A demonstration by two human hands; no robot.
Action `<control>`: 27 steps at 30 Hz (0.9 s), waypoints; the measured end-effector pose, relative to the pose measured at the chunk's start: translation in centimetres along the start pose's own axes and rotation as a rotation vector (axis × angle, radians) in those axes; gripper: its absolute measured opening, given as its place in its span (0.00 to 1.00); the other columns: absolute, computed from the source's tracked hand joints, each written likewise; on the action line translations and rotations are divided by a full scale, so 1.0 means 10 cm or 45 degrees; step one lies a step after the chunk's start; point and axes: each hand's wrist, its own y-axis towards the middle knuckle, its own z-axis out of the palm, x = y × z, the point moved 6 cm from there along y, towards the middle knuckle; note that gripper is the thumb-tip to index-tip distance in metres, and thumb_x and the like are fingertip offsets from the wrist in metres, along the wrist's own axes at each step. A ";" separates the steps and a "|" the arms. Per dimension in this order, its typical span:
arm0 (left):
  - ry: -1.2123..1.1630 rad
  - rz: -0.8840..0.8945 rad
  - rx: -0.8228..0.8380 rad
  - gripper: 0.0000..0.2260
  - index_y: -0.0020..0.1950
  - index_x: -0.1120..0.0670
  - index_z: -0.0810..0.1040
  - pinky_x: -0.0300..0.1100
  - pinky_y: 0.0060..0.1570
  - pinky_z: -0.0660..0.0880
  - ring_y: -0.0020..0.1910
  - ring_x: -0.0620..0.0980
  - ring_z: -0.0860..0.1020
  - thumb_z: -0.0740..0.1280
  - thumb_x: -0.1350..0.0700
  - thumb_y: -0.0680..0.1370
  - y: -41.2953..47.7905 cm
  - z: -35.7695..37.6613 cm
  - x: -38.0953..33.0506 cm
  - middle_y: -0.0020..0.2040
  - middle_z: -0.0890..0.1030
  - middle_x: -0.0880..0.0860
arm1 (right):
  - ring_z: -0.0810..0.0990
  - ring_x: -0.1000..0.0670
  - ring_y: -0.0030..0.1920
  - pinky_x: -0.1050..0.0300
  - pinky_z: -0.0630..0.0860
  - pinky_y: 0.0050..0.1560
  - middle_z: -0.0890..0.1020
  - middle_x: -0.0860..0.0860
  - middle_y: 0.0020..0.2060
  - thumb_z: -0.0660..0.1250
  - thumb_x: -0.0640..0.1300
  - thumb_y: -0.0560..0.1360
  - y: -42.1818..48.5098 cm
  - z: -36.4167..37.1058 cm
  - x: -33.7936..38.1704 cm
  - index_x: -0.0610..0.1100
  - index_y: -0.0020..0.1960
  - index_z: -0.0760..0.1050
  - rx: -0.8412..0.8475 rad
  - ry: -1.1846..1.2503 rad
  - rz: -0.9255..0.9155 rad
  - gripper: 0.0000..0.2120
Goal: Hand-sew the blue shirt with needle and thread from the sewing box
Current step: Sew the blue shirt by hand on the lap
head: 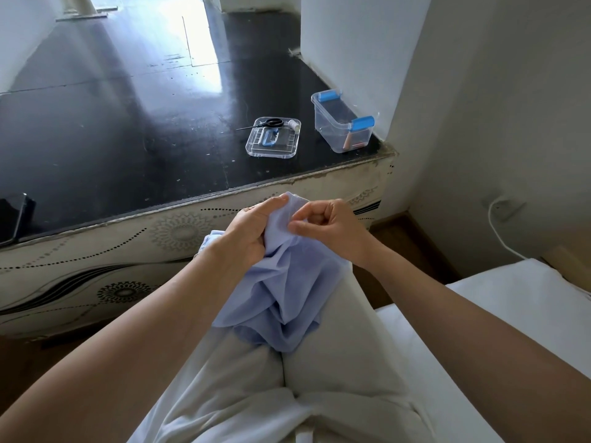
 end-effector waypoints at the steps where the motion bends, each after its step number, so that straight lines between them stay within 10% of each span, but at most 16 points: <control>1: 0.004 0.000 -0.007 0.28 0.65 0.62 0.76 0.53 0.53 0.79 0.53 0.61 0.80 0.77 0.51 0.70 -0.01 0.00 0.00 0.61 0.79 0.65 | 0.67 0.33 0.31 0.52 0.68 0.36 0.73 0.33 0.31 0.73 0.47 0.73 -0.03 0.03 0.00 0.49 0.42 0.83 0.101 0.044 0.017 0.03; 8: 0.013 -0.006 -0.065 0.26 0.63 0.61 0.78 0.54 0.53 0.77 0.51 0.61 0.80 0.78 0.52 0.69 -0.08 -0.01 0.01 0.58 0.81 0.64 | 0.68 0.42 0.34 0.55 0.67 0.36 0.75 0.35 0.34 0.73 0.49 0.71 -0.18 0.09 -0.06 0.44 0.46 0.83 0.356 0.049 0.189 0.09; 12: 0.155 0.114 -0.066 0.10 0.50 0.57 0.83 0.46 0.40 0.77 0.44 0.59 0.77 0.75 0.55 0.72 -0.20 0.04 -0.07 0.47 0.81 0.60 | 0.71 0.58 0.28 0.65 0.68 0.32 0.74 0.51 0.30 0.67 0.42 0.78 -0.14 -0.18 -0.04 0.43 0.49 0.76 0.032 0.114 0.247 0.03; 23: 0.728 0.292 0.100 0.04 0.41 0.52 0.86 0.40 0.34 0.72 0.43 0.50 0.74 0.73 0.54 0.75 -0.45 0.15 -0.17 0.39 0.78 0.54 | 0.81 0.51 0.38 0.61 0.79 0.40 0.84 0.51 0.37 0.65 0.40 0.79 -0.04 -0.35 -0.02 0.37 0.50 0.76 -0.073 0.231 0.121 0.06; 27: 0.860 0.326 0.134 0.04 0.42 0.51 0.87 0.41 0.34 0.71 0.42 0.49 0.74 0.73 0.52 0.74 -0.49 0.15 -0.16 0.38 0.80 0.53 | 0.77 0.45 0.45 0.59 0.75 0.46 0.80 0.44 0.45 0.66 0.49 0.77 -0.03 -0.19 -0.09 0.51 0.42 0.81 0.149 0.277 0.202 0.08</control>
